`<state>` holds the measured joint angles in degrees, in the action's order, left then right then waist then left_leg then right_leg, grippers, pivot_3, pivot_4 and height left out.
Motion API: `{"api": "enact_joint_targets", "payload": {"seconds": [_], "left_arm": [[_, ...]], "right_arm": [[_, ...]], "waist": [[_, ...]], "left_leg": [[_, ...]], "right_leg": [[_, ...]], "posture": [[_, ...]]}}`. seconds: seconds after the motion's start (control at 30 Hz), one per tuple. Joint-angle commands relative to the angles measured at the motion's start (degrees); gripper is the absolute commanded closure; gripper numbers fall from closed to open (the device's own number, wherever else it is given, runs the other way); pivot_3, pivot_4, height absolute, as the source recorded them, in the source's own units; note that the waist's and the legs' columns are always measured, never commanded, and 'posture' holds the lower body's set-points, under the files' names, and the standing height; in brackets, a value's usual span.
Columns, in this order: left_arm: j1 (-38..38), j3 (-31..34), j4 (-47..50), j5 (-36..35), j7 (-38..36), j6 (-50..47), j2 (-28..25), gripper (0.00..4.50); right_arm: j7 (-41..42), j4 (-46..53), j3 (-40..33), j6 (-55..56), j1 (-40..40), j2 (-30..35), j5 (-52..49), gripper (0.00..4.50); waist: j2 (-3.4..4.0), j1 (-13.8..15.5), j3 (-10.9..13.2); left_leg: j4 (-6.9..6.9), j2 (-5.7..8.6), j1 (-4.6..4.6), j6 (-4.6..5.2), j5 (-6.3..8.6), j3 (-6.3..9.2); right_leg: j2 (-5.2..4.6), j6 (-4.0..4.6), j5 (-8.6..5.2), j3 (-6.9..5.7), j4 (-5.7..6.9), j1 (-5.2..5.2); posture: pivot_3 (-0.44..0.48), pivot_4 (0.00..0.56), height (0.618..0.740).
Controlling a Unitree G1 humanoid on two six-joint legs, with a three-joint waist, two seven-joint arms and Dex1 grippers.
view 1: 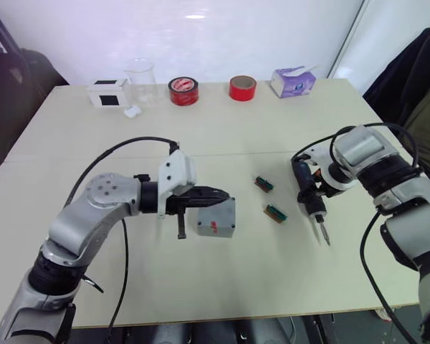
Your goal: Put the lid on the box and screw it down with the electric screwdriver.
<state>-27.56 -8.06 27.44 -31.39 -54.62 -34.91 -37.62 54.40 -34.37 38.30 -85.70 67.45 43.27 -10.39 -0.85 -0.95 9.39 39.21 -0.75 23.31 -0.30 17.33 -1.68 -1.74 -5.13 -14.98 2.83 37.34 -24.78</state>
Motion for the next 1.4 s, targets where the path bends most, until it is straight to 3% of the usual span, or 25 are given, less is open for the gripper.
{"api": "enact_joint_targets", "payload": {"seconds": [0.03, 0.17, 0.27, 0.43, 0.5, 0.6, 0.77, 0.87, 1.03, 1.4], "left_arm": [[0.3, 2.1, 2.0, -1.1, -0.5, 0.0, -1.3, 4.50], [0.0, 2.5, 0.5, -1.2, -1.3, 0.1, -2.2, 4.50], [0.4, 1.8, -1.7, -0.3, -2.1, 0.4, -2.8, 4.50], [0.9, 2.6, -4.8, -1.2, -4.5, 0.5, -3.5, 4.50], [0.1, 0.9, -7.1, 0.6, -5.6, 1.4, -3.7, 4.50], [-0.5, 0.2, -9.6, 1.6, -7.7, 2.4, -4.3, 4.50], [-1.7, -0.2, -13.2, 2.8, -10.9, 4.1, -4.6, 4.50], [-2.9, -2.0, -15.9, 3.8, -11.7, 4.1, -3.0, 4.50], [-3.2, -4.2, -17.6, 6.2, -13.3, 5.5, -2.4, 4.50], [-4.2, -8.9, -24.8, 13.4, -13.1, 9.1, 1.2, 4.50]], "right_arm": [[-1.3, 0.6, -2.2, -1.6, -0.1, -1.4, -0.8, 2.44], [-4.0, 1.8, -6.0, -1.6, 0.1, -1.2, -0.2, 2.59], [-3.7, 10.3, -10.2, -2.0, 0.5, 2.2, -2.1, 2.59], [-4.6, 25.9, -22.5, -2.9, -1.5, 2.5, -7.3, 2.59], [-4.7, 34.4, -31.3, 0.4, -5.2, 1.1, -10.7, 2.59], [-9.9, 47.2, -46.4, 9.3, -10.6, -8.6, -14.6, 2.59], [-10.4, 61.0, -55.0, 27.7, -19.7, -21.4, -22.3, 2.59], [-13.2, 64.2, -53.0, 38.1, -26.6, -26.8, -20.9, 2.59], [-14.9, 66.2, -46.7, 45.9, -34.2, -29.1, -19.4, 2.59], [-18.4, 67.6, -40.2, 52.9, -43.3, -27.4, -17.2, 2.59]], "waist": [[0.00, -0.1, 0.0], [0.00, -0.1, 0.0], [0.17, -0.1, 0.1], [0.36, -0.1, 0.2], [0.36, 0.0, 0.2], [0.29, 0.0, 0.2], [0.30, 0.5, 0.2], [0.26, 0.5, 0.2], [0.28, 0.1, 0.2], [0.27, 0.2, 0.2]], "left_leg": [[0.00, -0.01, 0.00, 0.00, 0.00, 0.00], [0.00, -0.01, -0.01, -0.01, -0.01, 0.00], [-0.01, -0.02, 0.00, -0.01, -0.01, -0.01], [-0.02, 0.01, 0.20, -0.02, -0.01, -0.03], [-0.04, -0.05, 0.20, -0.01, -0.01, -0.03], [-0.07, -0.08, 0.19, -0.01, -0.01, 0.06], [-0.06, -0.06, 0.20, -0.04, -0.03, 0.08], [-0.01, 0.00, 0.19, -0.05, -0.03, 0.12], [0.05, 0.10, 0.10, -0.05, -0.03, 0.07], [0.04, 0.01, 0.07, -0.15, -0.10, 0.09]], "right_leg": [[0.00, 0.00, 0.00, 0.00, 0.00, 0.00], [0.00, 0.01, 0.01, 0.00, 0.02, 0.00], [0.03, 0.01, 0.01, 0.00, 0.02, -0.03], [0.02, 0.01, 0.01, 0.01, 0.07, -0.29], [0.07, 0.01, 0.01, 0.02, 0.07, -0.30], [0.14, 0.01, 0.00, -0.02, 0.05, -0.22], [0.10, 0.01, 0.01, -0.03, 0.10, -0.20], [0.04, 0.00, 0.01, -0.11, -0.01, -0.07], [-0.04, -0.08, 0.06, -0.07, -0.02, 0.03], [0.12, -0.06, 0.04, -0.06, 0.05, -0.01]], "posture": [[0.000, 0.150, 0.740], [0.000, 0.150, 0.740], [0.000, 0.150, 0.740], [0.000, 0.150, 0.740], [0.000, 0.150, 0.740], [0.000, 0.150, 0.740], [0.000, 0.150, 0.740], [0.000, 0.150, 0.740], [0.000, 0.150, 0.740], [0.000, 0.150, 0.740]]}}
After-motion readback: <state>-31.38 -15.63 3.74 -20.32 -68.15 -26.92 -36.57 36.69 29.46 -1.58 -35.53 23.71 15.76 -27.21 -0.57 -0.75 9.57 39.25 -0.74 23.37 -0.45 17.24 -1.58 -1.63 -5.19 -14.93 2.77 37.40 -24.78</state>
